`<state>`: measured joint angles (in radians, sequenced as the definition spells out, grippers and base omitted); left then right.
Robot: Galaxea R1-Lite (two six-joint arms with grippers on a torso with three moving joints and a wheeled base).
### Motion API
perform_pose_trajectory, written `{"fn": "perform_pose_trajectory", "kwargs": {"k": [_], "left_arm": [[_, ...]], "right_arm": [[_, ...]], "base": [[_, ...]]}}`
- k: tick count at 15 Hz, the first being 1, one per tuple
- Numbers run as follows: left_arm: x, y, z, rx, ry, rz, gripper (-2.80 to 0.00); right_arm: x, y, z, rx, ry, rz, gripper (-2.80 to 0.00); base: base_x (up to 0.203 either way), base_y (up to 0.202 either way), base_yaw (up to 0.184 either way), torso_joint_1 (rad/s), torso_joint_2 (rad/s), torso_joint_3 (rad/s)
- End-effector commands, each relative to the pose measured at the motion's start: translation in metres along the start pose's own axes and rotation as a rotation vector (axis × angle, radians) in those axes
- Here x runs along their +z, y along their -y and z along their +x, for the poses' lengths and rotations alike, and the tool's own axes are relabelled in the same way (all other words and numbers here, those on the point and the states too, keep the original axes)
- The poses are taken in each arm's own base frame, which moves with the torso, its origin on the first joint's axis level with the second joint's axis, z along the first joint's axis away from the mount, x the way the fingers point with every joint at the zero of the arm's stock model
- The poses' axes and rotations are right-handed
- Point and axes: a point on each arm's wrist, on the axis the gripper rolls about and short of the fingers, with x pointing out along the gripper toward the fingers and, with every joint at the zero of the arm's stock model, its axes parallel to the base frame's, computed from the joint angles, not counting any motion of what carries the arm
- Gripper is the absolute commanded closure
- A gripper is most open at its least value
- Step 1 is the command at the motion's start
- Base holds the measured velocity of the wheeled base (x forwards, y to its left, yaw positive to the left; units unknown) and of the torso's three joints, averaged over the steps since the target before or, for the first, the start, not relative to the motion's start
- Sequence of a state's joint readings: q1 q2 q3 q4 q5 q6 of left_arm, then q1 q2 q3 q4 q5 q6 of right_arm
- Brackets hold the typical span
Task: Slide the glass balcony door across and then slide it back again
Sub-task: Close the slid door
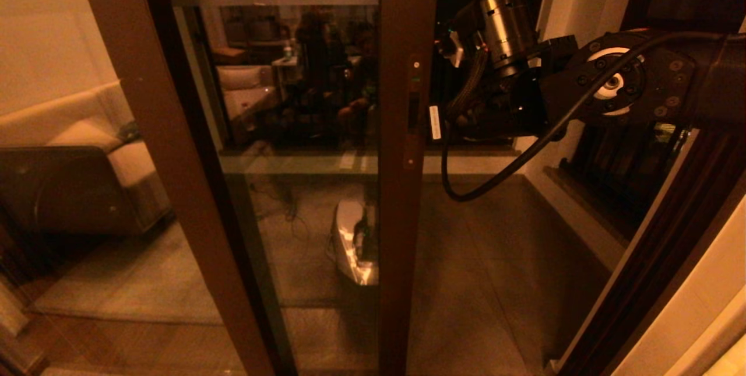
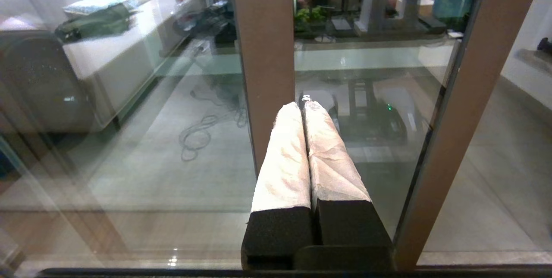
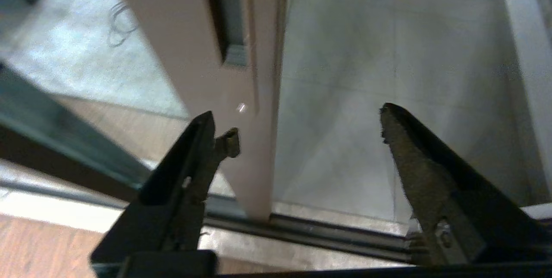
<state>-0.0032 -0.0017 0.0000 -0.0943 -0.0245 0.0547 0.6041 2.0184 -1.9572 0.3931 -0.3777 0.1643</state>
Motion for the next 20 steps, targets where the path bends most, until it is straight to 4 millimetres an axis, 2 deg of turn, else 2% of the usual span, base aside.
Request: {"fn": "perform_pose_trajectory", "kwargs": {"k": [1,4,9,20], "left_arm": [[-0.010,0.001,0.002,-0.002,-0.035,0.000,0.00],[-0.010,0.001,0.002,-0.002,-0.035,0.000,0.00],[-0.010,0.001,0.002,-0.002,-0.035,0.000,0.00],[-0.010,0.001,0.002,-0.002,-0.035,0.000,0.00]], "right_arm": [[-0.005,0.002,0.016,-0.017,-0.006,-0.002,-2.80],[-0.001,0.008,0.028,-0.030,0.050,-0.001,-2.80],[0.002,0.011,0.038,-0.033,0.104,0.026,-2.80],[0.005,0.031,0.045,-0.077,0.111,0.043,-2.80]], "base": [[0.000,0.000,0.000,0.000,0.00,0.000],[0.000,0.000,0.000,0.000,0.00,0.000],[0.000,0.000,0.000,0.000,0.00,0.000],[0.000,0.000,0.000,0.000,0.00,0.000]]}}
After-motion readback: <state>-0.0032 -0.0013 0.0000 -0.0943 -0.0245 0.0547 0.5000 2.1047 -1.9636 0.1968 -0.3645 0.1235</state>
